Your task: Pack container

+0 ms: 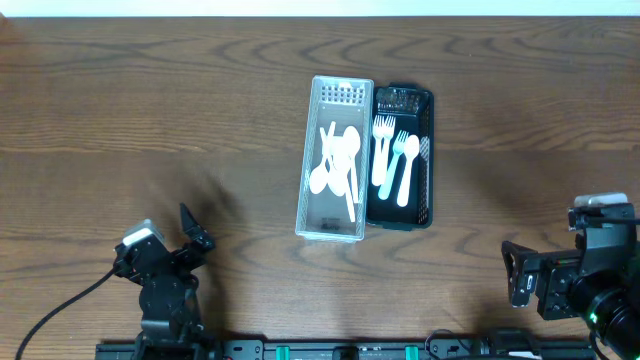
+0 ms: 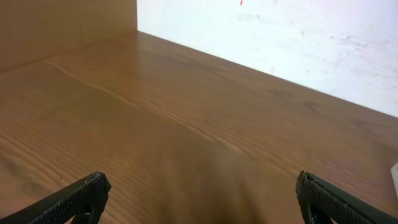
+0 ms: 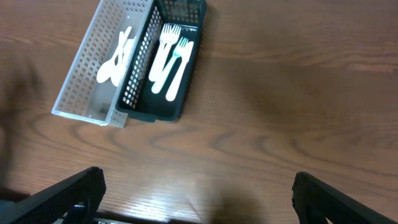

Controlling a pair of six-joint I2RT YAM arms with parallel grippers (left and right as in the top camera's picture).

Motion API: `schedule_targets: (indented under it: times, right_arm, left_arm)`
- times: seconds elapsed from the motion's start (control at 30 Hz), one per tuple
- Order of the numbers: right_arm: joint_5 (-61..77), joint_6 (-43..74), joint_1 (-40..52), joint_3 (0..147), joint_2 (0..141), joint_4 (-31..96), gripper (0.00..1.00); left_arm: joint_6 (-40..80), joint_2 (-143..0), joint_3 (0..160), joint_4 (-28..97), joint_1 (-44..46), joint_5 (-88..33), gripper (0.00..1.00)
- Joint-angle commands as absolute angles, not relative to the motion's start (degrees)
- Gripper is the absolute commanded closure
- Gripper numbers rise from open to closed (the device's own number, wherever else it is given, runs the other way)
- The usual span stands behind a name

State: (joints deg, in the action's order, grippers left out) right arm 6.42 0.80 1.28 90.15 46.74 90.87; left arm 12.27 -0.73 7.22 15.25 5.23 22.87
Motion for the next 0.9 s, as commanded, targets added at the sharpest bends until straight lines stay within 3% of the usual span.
schedule_targets:
  times: [0.0,0.87]
  right_arm:
    - [6.24,0.34,1.04,90.3,46.76,90.91,0.01]
    - [6.24,0.34,1.04,90.3,46.76,90.94,0.01]
  left_arm:
    - [13.78,-0.1,5.93,14.85,4.82,23.38,0.02]
    - [13.85,-0.23,4.75,14.85,4.82,23.4,0.02]
